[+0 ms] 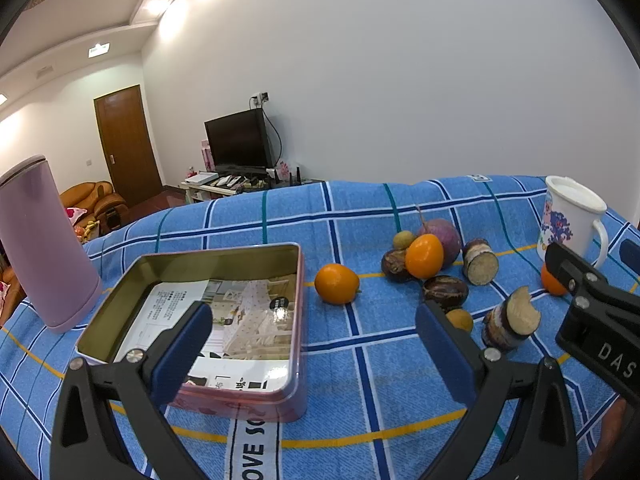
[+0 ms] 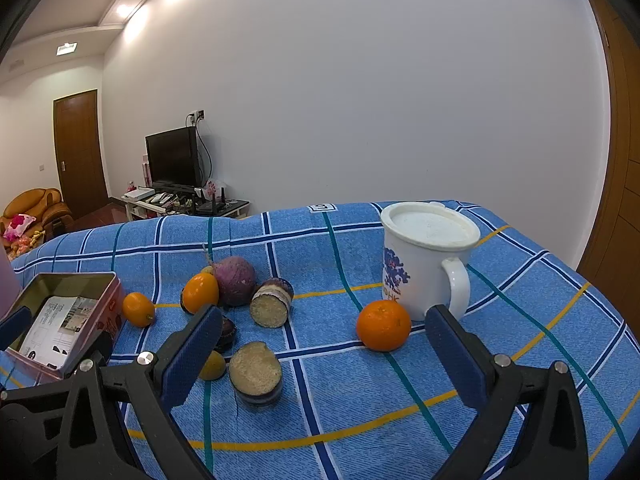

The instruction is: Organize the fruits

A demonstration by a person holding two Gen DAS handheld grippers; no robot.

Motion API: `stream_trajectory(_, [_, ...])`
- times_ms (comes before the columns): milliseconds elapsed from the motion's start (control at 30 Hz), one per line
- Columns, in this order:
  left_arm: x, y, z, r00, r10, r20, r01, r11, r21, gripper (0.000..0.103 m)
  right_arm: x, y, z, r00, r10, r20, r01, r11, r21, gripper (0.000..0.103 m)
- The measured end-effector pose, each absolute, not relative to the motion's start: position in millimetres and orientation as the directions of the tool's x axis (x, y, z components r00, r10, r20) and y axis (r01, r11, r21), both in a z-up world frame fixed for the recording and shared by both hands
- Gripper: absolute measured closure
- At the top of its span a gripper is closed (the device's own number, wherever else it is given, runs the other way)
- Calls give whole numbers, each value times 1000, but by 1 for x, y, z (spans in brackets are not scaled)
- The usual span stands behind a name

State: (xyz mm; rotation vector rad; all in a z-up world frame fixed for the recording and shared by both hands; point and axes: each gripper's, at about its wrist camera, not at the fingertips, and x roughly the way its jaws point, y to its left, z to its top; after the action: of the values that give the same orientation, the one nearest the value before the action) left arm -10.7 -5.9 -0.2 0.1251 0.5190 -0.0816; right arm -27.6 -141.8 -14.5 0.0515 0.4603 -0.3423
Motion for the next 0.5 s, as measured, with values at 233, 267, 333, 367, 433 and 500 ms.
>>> stream_trajectory(233, [-11, -6, 0, 863, -47, -502, 112, 989, 98, 0, -27, -142, -15, 840, -311, -444, 335, 942, -27, 1])
stream_trajectory(267, [-11, -6, 0, 863, -48, -503, 112, 989, 98, 0, -28, -142, -14, 840, -312, -444, 335, 942, -28, 1])
stream_trajectory(333, [-11, -6, 0, 863, -48, -502, 112, 989, 99, 0, -27, -142, -14, 840, -312, -444, 335, 942, -28, 1])
stream_trajectory(367, [-11, -6, 0, 863, -48, -502, 112, 989, 99, 0, -27, -142, -15, 840, -312, -444, 335, 942, -29, 1])
stream_trajectory(433, [-10, -6, 0, 863, -48, -502, 112, 989, 99, 0, -27, -142, -15, 840, -312, -444, 334, 942, -30, 1])
stream_trajectory(500, [-10, -6, 0, 863, -48, -503, 112, 989, 99, 0, -28, -142, -15, 840, -313, -444, 335, 942, -30, 1])
